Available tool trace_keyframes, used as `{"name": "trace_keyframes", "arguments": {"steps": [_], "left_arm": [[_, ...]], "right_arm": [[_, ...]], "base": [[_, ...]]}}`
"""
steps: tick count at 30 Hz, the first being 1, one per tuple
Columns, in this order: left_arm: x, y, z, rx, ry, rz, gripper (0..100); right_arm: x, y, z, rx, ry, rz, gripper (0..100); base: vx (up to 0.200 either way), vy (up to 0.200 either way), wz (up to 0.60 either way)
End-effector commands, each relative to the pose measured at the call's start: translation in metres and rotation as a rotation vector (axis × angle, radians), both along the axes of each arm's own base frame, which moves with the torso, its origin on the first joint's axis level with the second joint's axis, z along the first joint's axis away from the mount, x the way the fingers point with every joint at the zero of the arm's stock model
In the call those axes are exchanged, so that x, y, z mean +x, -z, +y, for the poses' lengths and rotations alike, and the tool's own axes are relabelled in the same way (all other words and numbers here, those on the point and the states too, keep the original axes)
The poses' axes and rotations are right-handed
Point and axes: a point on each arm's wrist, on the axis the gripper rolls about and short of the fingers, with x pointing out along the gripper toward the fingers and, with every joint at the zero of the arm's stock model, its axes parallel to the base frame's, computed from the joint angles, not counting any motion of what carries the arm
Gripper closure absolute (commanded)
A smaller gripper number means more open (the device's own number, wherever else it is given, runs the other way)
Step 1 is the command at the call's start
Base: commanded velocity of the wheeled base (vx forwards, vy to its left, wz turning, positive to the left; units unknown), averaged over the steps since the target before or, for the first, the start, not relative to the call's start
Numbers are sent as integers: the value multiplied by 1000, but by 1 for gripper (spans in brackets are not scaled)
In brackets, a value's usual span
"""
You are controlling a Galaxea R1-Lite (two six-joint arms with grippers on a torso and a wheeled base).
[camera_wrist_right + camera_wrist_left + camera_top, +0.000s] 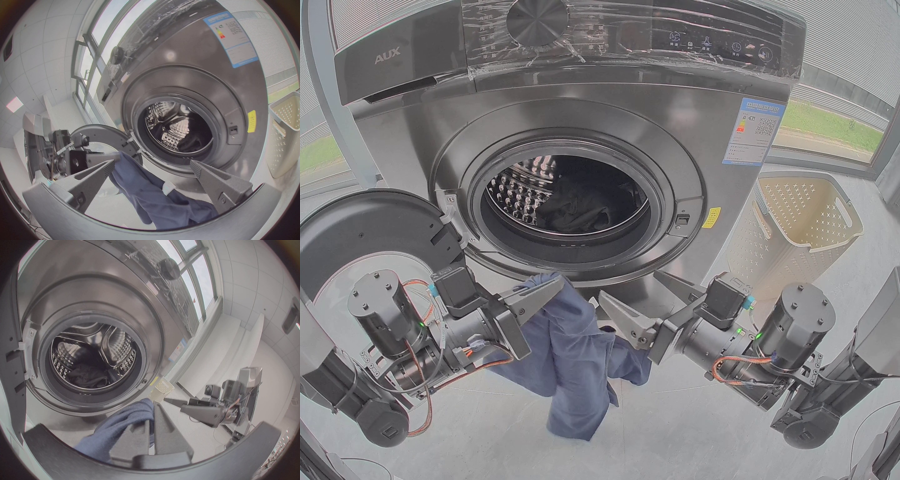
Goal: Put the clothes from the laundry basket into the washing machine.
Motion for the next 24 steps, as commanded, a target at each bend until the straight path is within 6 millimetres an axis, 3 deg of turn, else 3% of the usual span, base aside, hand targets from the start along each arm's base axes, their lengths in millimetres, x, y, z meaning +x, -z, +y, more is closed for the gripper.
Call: {"name": "trace_keyframes", "arguments": {"steps": [1, 10, 24], "left_arm": [[-6, -16, 6, -55, -2, -42, 100], [-22, -48, 11, -120, 27, -151, 100], [-15, -62, 11, -157, 3, -199, 100]], "right_arm": [[3, 10, -16, -42, 41, 34, 0], [16, 47, -22, -140, 76, 125, 0], [16, 80, -4, -209, 31, 187, 0]], "base": [[0, 0, 0], [0, 0, 0], [0, 0, 0]]}}
